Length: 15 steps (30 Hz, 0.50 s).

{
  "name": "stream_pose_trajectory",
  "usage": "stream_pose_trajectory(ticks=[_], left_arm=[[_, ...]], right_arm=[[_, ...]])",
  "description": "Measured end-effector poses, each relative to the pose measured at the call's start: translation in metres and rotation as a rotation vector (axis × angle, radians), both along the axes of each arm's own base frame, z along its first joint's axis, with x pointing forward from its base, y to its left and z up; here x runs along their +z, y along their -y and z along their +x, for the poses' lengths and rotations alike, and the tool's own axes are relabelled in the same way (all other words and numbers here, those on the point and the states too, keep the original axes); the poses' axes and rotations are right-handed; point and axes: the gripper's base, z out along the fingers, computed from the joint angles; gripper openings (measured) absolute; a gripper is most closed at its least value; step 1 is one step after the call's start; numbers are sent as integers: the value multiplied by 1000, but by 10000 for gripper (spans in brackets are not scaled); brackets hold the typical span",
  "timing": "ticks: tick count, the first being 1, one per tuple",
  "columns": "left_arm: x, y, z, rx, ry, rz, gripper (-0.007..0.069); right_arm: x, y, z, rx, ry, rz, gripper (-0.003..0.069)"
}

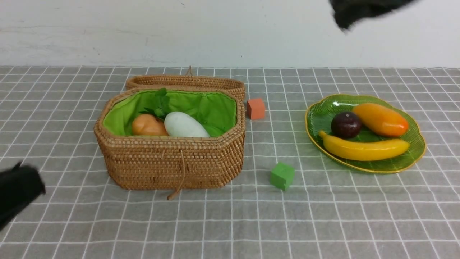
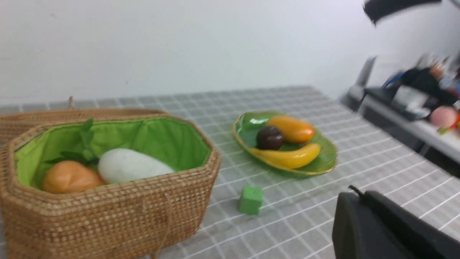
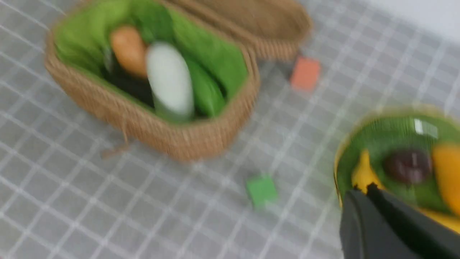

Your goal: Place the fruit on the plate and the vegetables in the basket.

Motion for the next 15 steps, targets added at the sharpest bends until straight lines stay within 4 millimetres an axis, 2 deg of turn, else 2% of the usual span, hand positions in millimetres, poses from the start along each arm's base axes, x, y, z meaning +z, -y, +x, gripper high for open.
stream_pose_trajectory(ticks=[4,7,12,15], left_arm=[[-23,-4,-7,-19,59,-54,-13],[-33,-5,-9,-23,68,-60,-13],[-40,-5,-7,-14,23,-24,-10],[-44,-5,-7,-8,-7,-1,-8]], right_arm=[[-37,22,-43,-78,-146,4,0],[-61,34,-67,-144,-207,38,1],[-93,47,-95,-192,-235,91,6],[-105,51,-106,-199,-263,98,6]])
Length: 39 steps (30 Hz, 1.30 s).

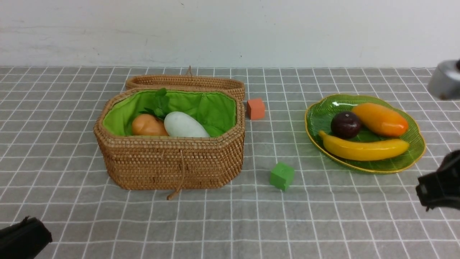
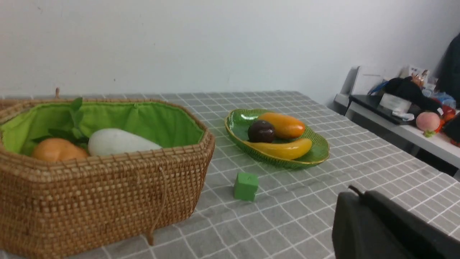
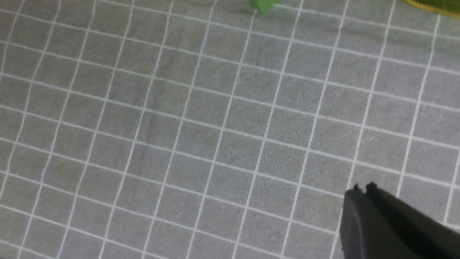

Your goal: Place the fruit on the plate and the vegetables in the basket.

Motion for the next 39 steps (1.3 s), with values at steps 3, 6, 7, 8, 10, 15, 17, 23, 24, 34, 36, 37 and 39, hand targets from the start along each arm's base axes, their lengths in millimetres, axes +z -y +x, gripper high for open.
stream_pose_trajectory(ticks=[3,6,7,8,10,15,17,23,24,34,36,37,39], left_arm=[[-4,-1,0,7,-34,27,-4],[-7,-1,0,13,-59,47,-2],[-8,-1,0,14,-66,52,-1],[-8,-1,0,15,-72,57,0],[-10,-2,0,18,-83,65,2],[-13,-2,0,23,-110,87,6],[-15,-3,0,28,-129,102,7],[-20,-4,0,38,-177,140,11],[-21,-4,0,39,-181,143,11],[-23,-5,0,42,-197,156,19],[-23,-5,0,42,-198,155,21],[-23,-5,0,42,-198,156,22],[-23,-5,0,43,-201,159,23]], right_arm=[[-9,2,-6,2,-33,-1,6],[-12,3,-8,3,-53,-12,8],[-12,3,-8,3,-57,-14,10],[-13,3,-8,3,-60,-14,11],[-13,3,-8,4,-62,-15,14],[-12,5,-8,-8,-45,-18,17],[-8,23,-8,-94,83,5,15],[-56,70,-47,-276,557,54,-16],[-78,77,-59,-313,609,32,-17],[-185,90,-103,-413,732,-78,-18],[-188,91,-103,-404,737,-98,-18],[-188,91,-104,-403,738,-99,-18],[-187,91,-104,-402,741,-99,-18]])
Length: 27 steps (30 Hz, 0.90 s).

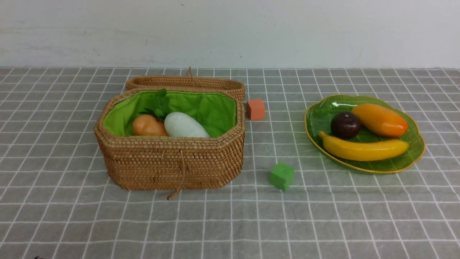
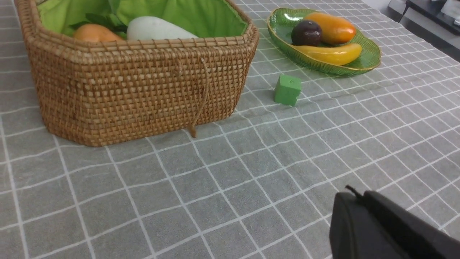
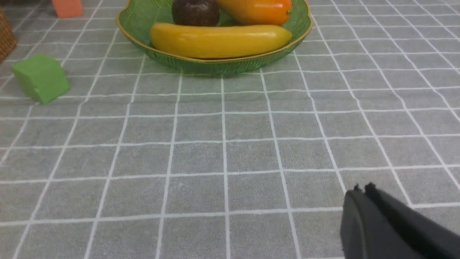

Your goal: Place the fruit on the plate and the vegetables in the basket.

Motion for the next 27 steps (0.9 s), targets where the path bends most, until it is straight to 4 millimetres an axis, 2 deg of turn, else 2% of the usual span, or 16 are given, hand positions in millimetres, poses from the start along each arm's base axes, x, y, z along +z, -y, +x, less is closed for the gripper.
stream_pose_trajectory(ticks=[22,26,27], left_arm=[[-1,0,1,2,10,8,29],[-5,-2,5,52,85,22,9],[-5,-5,5,104,152,-9,-13]], right_arm=[[0,0,0,0,1,-2,-7],[0,0,0,0,1,-3,-7],[0,0,0,0,1,-3,-7]])
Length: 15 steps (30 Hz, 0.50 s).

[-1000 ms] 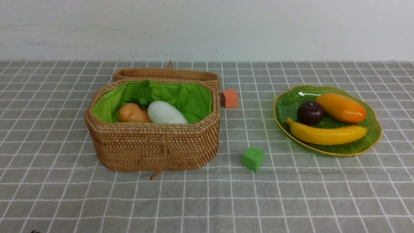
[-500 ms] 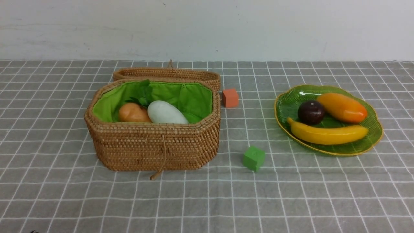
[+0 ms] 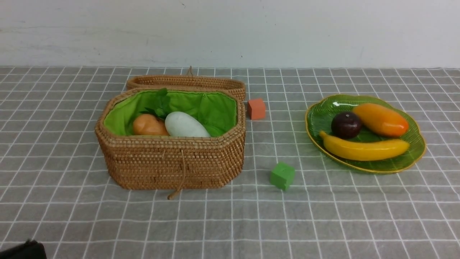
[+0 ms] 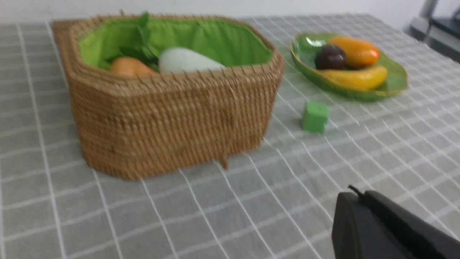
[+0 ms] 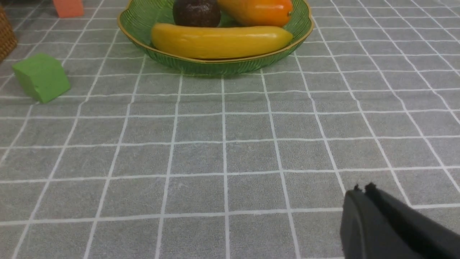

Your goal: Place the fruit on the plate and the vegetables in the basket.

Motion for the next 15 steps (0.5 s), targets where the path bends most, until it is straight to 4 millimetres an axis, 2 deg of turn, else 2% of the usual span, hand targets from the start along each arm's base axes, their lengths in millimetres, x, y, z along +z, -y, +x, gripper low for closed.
stream_pose_trajectory(ticks=[4,5,6,7,8,10,15], left_arm=[[-10,-8,-4,142,123,-70,-13],[-23,-11,-3,237,126,-81,-13],[-24,-11,-3,244,127,-83,-13],[-43,-14,1,322,87,-67,-13],[-45,-14,2,328,81,-65,-13],[-72,-16,6,390,-7,-50,-13],[-94,-16,3,407,-191,-33,-13]], right_arm=[[0,0,0,0,0,-1,-6],[0,0,0,0,0,-1,-4],[0,0,0,0,0,-1,-4],[0,0,0,0,0,-1,-3],[0,0,0,0,0,-1,-3],[0,0,0,0,0,-1,-1],[0,0,0,0,0,-2,3]])
